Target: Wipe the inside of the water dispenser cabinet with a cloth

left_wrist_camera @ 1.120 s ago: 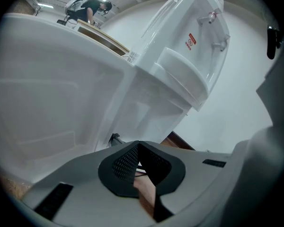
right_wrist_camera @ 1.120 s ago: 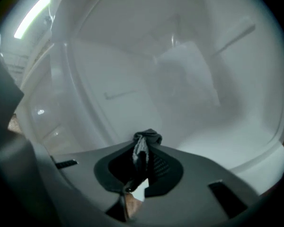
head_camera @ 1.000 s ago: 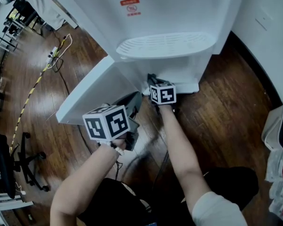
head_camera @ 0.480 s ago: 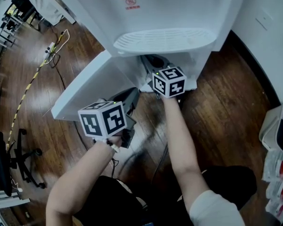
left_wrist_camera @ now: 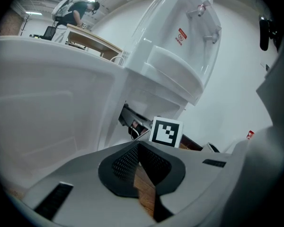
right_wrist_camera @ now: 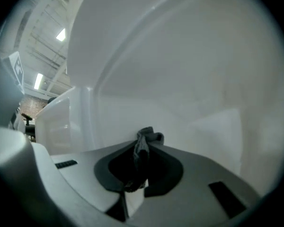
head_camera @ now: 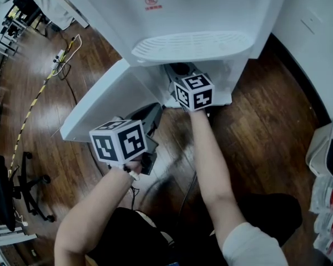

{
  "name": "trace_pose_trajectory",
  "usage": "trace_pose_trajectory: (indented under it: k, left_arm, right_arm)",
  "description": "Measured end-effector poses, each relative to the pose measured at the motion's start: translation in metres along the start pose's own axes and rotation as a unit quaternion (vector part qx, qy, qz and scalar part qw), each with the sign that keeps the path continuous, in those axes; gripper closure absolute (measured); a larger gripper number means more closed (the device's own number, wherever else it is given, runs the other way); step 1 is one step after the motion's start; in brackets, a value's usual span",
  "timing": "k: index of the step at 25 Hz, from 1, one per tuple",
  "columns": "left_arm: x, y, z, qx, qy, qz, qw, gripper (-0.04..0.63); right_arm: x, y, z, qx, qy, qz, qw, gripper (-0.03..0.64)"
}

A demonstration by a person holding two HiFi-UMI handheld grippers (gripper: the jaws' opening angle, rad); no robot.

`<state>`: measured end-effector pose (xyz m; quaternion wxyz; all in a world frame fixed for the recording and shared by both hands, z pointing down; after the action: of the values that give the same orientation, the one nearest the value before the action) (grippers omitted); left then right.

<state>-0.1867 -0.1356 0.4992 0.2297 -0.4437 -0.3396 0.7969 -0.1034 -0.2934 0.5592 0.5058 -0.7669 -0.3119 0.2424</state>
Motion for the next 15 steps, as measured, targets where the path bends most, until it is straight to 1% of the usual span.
trace_pose_trajectory:
  k: [4,5,9,15]
  left_arm:
    - [0.000,0.001,0.001,0.002,0.001,-0.002,1.0000,0.607]
    - [0.000,0.001,0.000,0.002,0.001,-0.002,1.0000,0.607]
    - [-0.001,-0.002,-0.001,0.000,-0.004,0.004,1.0000,0.607]
    - [0.003,-0.005,0.010,-0.001,0.011,0.009,0.9999,0.607]
  right_arm:
    - [-0.004,-0.043,-0.026,-0.058,-0.024,0.043,0.997,0.581]
    - [-0.007,-0.052,-0.030,-0.061,-0.029,0.056,0.996,0.581]
    - [-0.022,-0.082,-0.045,-0.043,-0.044,0.108,0.992,0.581]
    - [-0.038,-0.103,-0.058,-0.050,-0.065,0.161,0.984,0.581]
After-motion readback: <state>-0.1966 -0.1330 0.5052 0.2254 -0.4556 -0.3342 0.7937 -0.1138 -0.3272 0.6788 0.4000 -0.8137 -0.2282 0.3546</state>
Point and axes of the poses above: the fingertips, and each gripper's own axes: x backward along the fingers, z to its left, y out of its top, the point moved 6 cm from there along x, backward along the fingers, and after that the axes turned 6 degrees about -x, right-handed, at the moved point
